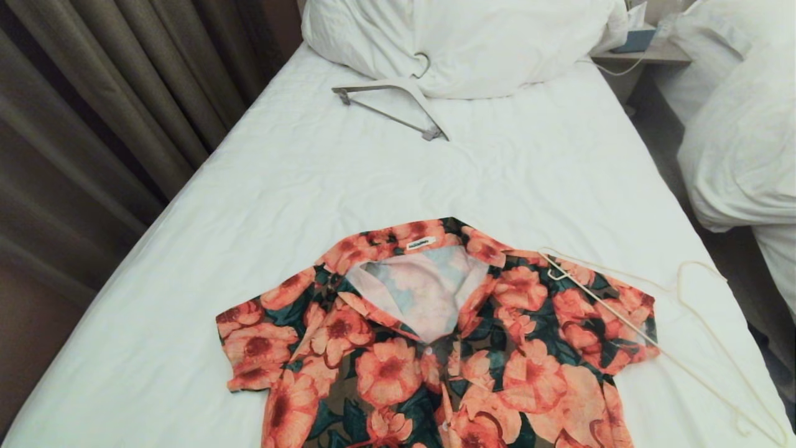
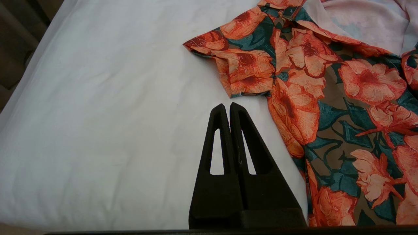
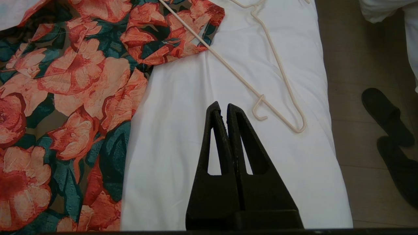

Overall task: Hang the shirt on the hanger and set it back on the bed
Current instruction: Lift the shirt and hanger

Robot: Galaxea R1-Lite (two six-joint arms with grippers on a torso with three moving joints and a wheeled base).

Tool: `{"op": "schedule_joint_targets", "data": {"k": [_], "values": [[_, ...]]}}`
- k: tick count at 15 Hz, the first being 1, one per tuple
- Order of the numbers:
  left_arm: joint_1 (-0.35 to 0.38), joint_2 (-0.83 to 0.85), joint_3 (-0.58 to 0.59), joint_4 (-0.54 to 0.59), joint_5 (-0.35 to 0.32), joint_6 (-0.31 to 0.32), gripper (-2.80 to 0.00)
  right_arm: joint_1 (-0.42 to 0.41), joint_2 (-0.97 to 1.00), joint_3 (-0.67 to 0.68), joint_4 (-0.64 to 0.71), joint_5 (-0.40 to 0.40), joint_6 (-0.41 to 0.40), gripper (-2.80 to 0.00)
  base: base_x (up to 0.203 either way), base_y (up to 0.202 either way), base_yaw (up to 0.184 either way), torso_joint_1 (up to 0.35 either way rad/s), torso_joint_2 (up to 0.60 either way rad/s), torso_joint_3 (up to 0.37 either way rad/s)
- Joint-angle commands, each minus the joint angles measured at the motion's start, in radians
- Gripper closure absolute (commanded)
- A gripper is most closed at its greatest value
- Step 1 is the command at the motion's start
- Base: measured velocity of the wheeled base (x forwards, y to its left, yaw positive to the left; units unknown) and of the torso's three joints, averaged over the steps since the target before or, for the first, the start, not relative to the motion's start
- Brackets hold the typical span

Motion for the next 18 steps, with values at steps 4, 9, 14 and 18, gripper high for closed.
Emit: {"op": "schedule_joint_targets", "data": {"k": [4,9,14,18], "values": [[0.0,0.001,0.0,0.0,0.0,0.0,0.0,0.0,0.0,0.0,0.001,0.002,-0.011,0.0,0.0,0.0,0.0,0.0,0.0,0.0],[0.0,0.001,0.0,0.0,0.001,0.0,0.0,0.0,0.112,-0.121,0.01,0.039,-0.045,0.0,0.0,0.0,0.0,0.0,0.0,0.0],[0.0,0.001,0.0,0.0,0.0,0.0,0.0,-0.004,0.512,-0.392,0.006,0.039,0.275,0.0,0.0,0.0,0.0,0.0,0.0,0.0],[0.0,0.001,0.0,0.0,0.0,0.0,0.0,-0.14,0.968,-0.597,0.002,0.078,0.531,0.0,0.0,0.0,0.0,0.0,0.0,0.0]]}}
